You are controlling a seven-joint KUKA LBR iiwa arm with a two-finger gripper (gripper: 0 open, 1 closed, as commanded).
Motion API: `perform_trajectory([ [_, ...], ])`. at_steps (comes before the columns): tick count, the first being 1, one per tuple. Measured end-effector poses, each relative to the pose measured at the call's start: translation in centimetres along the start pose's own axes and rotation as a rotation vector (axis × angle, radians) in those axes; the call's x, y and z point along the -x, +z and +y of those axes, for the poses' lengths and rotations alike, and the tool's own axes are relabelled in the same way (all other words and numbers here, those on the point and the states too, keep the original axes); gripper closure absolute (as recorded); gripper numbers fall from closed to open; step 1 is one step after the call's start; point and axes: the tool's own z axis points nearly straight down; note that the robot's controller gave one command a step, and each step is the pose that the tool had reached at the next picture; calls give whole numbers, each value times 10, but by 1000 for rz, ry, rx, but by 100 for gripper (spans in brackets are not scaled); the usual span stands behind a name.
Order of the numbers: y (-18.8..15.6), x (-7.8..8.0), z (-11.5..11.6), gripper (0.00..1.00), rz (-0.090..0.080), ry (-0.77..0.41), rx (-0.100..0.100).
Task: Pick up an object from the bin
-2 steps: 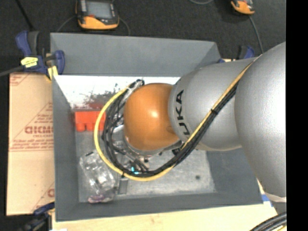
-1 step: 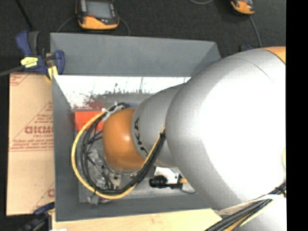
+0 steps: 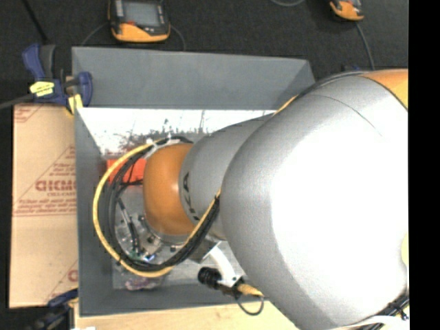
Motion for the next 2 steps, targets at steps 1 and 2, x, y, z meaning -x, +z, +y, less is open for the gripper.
perform_trajectory([
  [1, -20, 13, 5, 0, -1, 208, -1],
  [2, 25, 14, -7, 0, 8, 399, 11],
])
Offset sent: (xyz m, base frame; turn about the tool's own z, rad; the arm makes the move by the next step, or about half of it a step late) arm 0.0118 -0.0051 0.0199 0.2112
